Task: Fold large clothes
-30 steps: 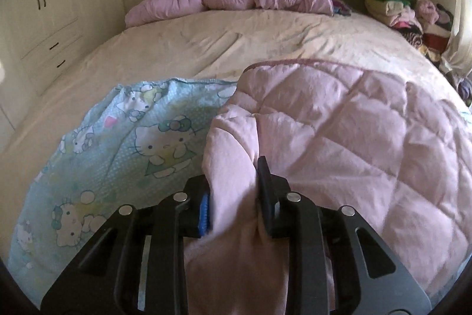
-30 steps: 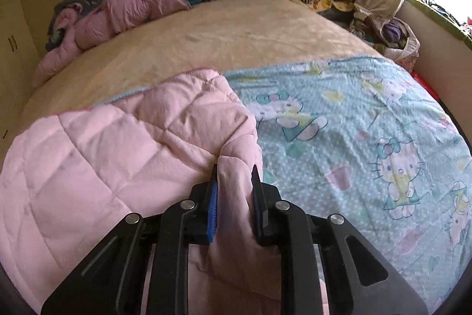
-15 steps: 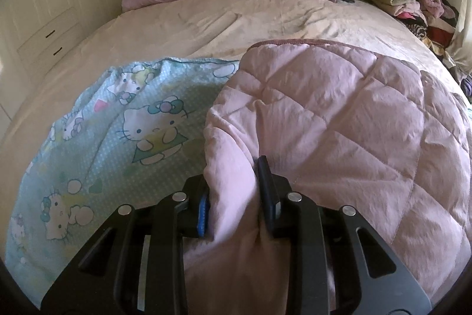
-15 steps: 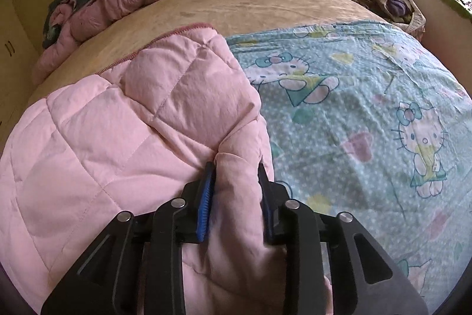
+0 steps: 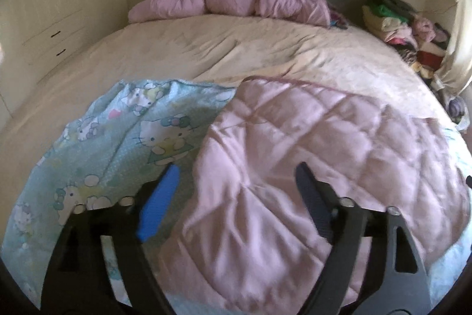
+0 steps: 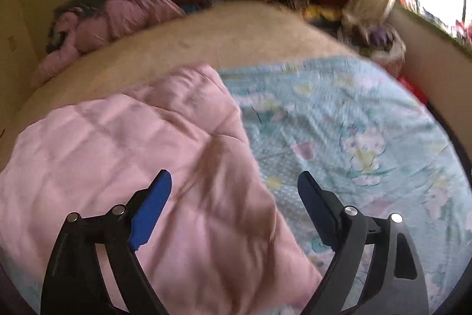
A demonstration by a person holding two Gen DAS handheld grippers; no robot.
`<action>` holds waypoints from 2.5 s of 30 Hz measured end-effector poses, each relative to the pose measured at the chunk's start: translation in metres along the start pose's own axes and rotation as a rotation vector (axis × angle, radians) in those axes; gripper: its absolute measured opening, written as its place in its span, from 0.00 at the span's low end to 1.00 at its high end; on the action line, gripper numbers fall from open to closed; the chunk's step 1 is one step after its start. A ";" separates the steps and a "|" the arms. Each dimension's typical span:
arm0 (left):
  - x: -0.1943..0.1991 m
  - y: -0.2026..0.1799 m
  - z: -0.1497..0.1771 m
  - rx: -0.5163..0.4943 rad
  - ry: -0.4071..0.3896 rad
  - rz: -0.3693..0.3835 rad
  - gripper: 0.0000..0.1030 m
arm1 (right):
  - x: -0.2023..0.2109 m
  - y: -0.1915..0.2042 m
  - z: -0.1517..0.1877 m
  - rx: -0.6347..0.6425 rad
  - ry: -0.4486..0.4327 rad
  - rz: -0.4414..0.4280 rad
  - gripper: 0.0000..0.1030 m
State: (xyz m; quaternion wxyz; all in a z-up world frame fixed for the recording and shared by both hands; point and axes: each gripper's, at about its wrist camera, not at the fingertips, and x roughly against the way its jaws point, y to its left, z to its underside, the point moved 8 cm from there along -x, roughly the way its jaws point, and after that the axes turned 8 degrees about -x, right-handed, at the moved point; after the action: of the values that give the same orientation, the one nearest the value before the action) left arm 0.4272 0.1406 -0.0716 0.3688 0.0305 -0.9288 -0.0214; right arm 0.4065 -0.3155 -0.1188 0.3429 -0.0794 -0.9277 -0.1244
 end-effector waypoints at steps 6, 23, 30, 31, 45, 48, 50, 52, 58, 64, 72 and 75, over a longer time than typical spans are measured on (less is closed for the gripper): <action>0.032 -0.045 0.018 -0.052 -0.020 0.077 0.76 | 0.051 0.067 0.029 0.157 -0.008 -0.189 0.88; -0.021 -0.092 0.069 -0.130 0.127 0.105 0.86 | -0.036 0.125 0.084 0.212 0.273 -0.162 0.96; -0.028 -0.091 0.074 -0.117 0.151 0.135 0.86 | -0.052 0.130 0.083 0.203 0.268 -0.157 0.96; -0.026 -0.090 0.073 -0.113 0.148 0.139 0.86 | -0.051 0.131 0.082 0.202 0.275 -0.161 0.96; 0.044 -0.067 0.058 -0.058 0.035 0.107 0.91 | 0.039 0.059 0.056 -0.010 0.208 -0.300 0.96; 0.053 -0.056 0.061 -0.035 0.031 0.093 0.91 | 0.046 0.037 0.060 -0.079 0.223 -0.300 0.96; 0.056 -0.049 0.065 -0.018 0.035 0.084 0.91 | 0.049 0.021 0.062 -0.125 0.236 -0.298 0.96; 0.059 -0.044 0.068 -0.002 0.034 0.078 0.91 | 0.049 0.005 0.068 -0.162 0.239 -0.283 0.96; 0.058 -0.027 0.084 0.058 0.064 0.069 0.91 | 0.040 -0.016 0.086 -0.229 0.294 -0.269 0.96; 0.053 -0.011 0.106 0.188 0.100 0.126 0.91 | 0.025 -0.018 0.099 -0.296 0.349 -0.297 0.96; 0.037 -0.016 0.115 0.396 0.147 0.325 0.91 | -0.007 -0.010 0.103 -0.466 0.429 -0.388 0.96; 0.027 -0.019 0.113 0.438 0.153 0.363 0.91 | -0.022 -0.008 0.099 -0.538 0.428 -0.408 0.96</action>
State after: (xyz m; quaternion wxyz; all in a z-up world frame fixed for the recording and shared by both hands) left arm 0.3308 0.1213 -0.1359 0.4200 -0.0558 -0.8711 0.2485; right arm 0.3604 -0.2968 -0.2072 0.4635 0.0470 -0.7665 -0.4422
